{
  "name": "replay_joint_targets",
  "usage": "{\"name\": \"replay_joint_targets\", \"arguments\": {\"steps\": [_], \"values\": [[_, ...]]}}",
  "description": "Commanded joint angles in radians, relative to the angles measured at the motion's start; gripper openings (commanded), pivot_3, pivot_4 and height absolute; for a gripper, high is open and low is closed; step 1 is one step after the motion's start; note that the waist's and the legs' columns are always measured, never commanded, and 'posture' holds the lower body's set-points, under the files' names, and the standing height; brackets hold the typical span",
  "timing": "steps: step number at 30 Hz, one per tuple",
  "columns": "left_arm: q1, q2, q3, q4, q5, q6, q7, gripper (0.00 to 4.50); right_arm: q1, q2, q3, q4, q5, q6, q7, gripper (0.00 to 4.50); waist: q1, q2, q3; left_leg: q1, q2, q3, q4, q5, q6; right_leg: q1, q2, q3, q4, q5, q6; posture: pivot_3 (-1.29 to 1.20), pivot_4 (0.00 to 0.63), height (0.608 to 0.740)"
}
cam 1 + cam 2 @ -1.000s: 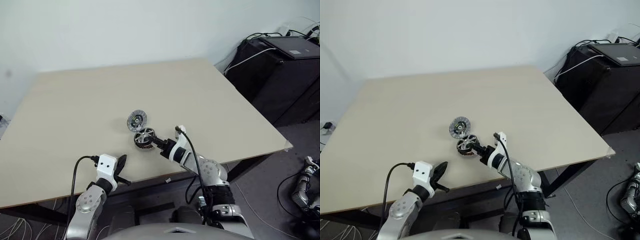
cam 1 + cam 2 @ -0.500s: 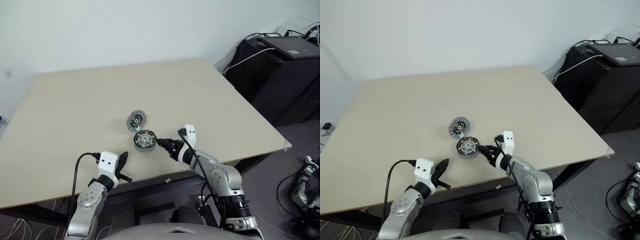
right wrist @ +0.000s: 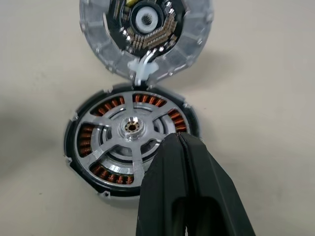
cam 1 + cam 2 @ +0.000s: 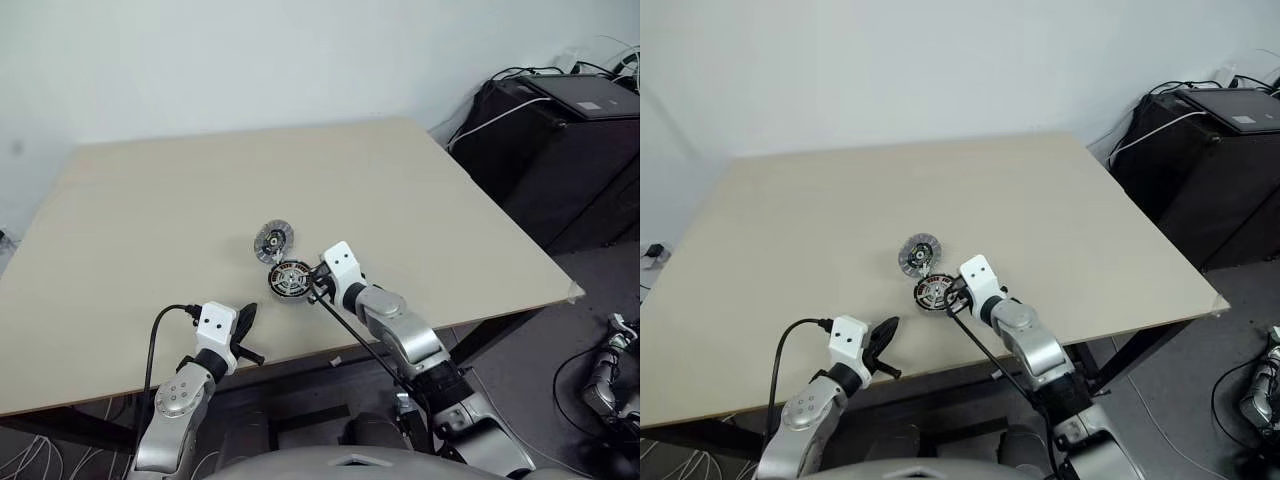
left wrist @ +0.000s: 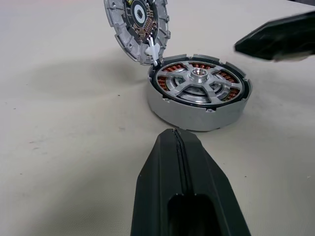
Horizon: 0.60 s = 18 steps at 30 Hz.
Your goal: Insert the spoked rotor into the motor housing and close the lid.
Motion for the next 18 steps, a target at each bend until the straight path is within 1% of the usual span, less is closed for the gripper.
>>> {"name": "replay_joint_targets", "arguments": {"steps": [1,6,12,18], "values": [[-0.005,0.003,-0.01,-0.022,0.002,-0.03,-0.01,0.0,-0.072,0.029,-0.006,0.063,-0.027,-0.048,0.02,0.04,0.0,0.0,0.0,0.0,0.0,0.0,0.0,0.0,0.0,0.0,0.0,0.0,0.0,0.0,0.0,0.0,0.0,0.74],[0.002,0.004,-0.019,-0.025,0.007,-0.039,-0.01,0.0,-0.124,0.066,-0.006,0.149,-0.055,-0.08,0.039,0.04,0.0,0.0,0.0,0.0,0.0,0.001,0.0,0.0,0.0,0.0,0.001,0.0,0.0,0.0,0.0,0.0,0.0,0.74],[0.009,0.002,-0.023,-0.027,0.005,-0.043,-0.008,0.0,-0.144,0.093,0.0,0.203,-0.084,-0.105,0.064,0.04,-0.001,0.0,0.0,0.0,0.001,0.002,0.0,0.0,0.0,0.0,0.001,0.0,0.001,0.0,0.0,0.0,0.0,0.74],[0.013,-0.003,-0.026,-0.025,0.005,-0.044,-0.006,0.0,-0.147,0.095,0.022,0.271,-0.124,-0.055,0.092,0.04,-0.001,0.0,-0.002,0.001,0.001,0.002,0.0,0.0,-0.001,0.0,0.001,0.0,0.001,0.001,-0.001,0.0,0.0,0.74]]}}
